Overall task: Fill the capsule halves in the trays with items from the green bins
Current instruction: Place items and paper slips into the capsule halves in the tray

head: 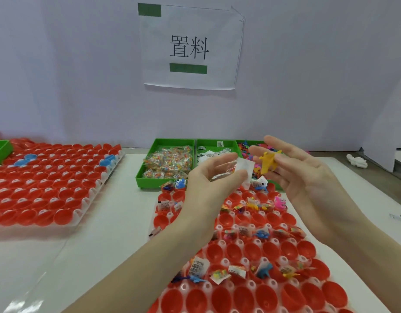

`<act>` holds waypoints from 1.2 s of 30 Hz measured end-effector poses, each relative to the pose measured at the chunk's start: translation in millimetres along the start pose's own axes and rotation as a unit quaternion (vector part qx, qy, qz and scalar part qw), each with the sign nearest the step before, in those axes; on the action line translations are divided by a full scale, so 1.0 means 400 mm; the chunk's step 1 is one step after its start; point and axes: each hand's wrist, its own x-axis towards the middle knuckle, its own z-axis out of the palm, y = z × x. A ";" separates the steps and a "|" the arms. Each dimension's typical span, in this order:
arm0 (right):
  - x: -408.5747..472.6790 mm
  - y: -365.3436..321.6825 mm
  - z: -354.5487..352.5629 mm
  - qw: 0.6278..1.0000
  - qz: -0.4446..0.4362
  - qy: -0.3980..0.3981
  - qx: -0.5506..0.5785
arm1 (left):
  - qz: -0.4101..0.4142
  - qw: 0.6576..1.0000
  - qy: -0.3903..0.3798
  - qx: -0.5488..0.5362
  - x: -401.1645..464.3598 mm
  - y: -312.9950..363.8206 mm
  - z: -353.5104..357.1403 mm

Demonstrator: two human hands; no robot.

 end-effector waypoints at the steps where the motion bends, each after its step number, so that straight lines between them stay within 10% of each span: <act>1: -0.008 0.001 -0.001 1.000 -0.005 0.002 -0.017 | 0.001 1.000 -0.004 -0.005 -0.005 0.000 0.005; 14: -0.070 0.010 -0.035 0.999 -0.028 -0.009 -0.029 | -0.066 0.974 -0.130 -0.171 -0.038 -0.009 0.038; 25: -0.127 -0.022 -0.127 0.981 -0.048 0.014 -0.185 | 0.045 0.989 -0.125 0.071 -0.059 -0.048 0.115; 36: -0.184 0.109 -0.251 0.965 0.098 0.086 -0.228 | 0.140 0.848 -0.224 0.459 -0.063 -0.178 0.136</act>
